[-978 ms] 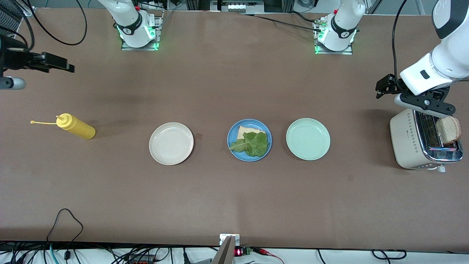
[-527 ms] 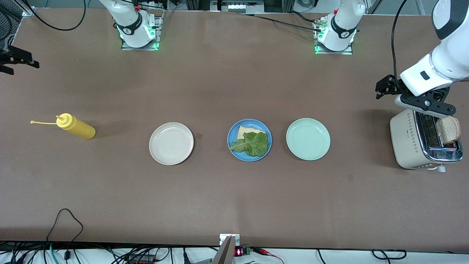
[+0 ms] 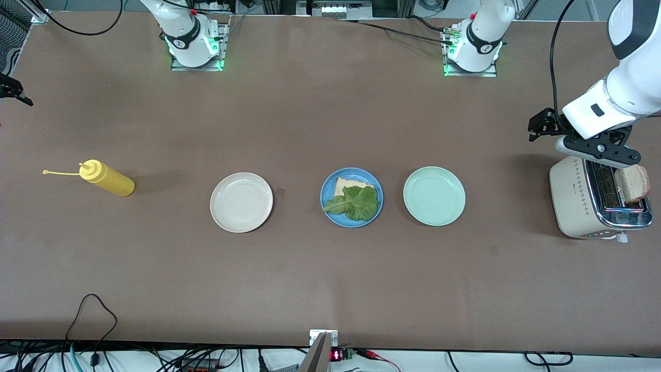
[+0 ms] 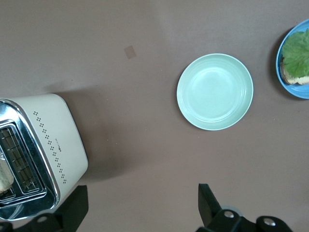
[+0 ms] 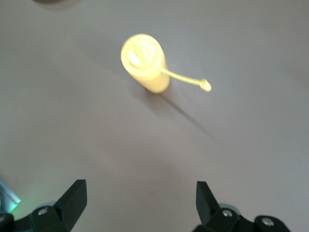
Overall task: Make sandwich in blue plate with both arms
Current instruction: 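Move the right gripper down to the yellow squeeze bottle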
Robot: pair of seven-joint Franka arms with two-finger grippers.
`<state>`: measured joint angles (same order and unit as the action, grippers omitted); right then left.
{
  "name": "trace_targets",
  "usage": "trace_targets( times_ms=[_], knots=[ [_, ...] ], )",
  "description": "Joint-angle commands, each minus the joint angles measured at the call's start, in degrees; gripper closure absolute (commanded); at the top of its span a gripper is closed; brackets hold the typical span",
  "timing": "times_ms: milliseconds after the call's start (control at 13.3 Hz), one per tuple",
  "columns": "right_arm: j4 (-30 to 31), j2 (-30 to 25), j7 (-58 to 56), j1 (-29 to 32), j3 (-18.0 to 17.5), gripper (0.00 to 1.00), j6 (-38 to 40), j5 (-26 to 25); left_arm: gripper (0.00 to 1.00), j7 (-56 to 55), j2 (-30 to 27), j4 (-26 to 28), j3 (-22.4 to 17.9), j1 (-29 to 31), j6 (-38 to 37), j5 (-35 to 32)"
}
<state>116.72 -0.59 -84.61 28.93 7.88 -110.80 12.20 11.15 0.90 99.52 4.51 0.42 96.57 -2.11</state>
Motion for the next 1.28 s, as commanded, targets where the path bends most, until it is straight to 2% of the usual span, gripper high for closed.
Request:
trace_targets(
  times_ms=[0,226,452,828,1129,1204],
  knots=[
    [-0.61,5.40,-19.99,4.81,-0.32,0.00,-1.35,12.01,0.00,-2.09,1.65,-2.66,-0.03,-0.33,-1.04,-0.09],
    [-1.23,10.07,-36.28,7.89,-0.32,0.00,-0.30,22.75,0.00,-2.18,1.74,-2.66,-0.03,-0.33,-1.04,-0.09],
    [-4.03,16.65,-45.97,9.31,-0.32,0.00,4.52,29.36,0.00,-2.18,1.74,-2.66,-0.03,-0.33,-1.04,-0.09],
    [-9.40,28.43,-58.53,12.73,-0.41,0.00,12.52,36.31,0.00,-3.67,1.74,-2.66,0.76,-0.33,-1.21,-0.09],
    [-13.35,34.41,-64.97,13.79,-1.29,0.00,16.22,36.84,0.00,-4.55,1.74,-2.66,0.85,-0.33,-1.57,-0.09],
    [-15.19,36.08,-65.24,14.31,-2.94,0.00,16.40,37.11,0.00,-4.55,1.74,-2.66,0.76,-0.42,-1.39,-0.09]
  ],
)
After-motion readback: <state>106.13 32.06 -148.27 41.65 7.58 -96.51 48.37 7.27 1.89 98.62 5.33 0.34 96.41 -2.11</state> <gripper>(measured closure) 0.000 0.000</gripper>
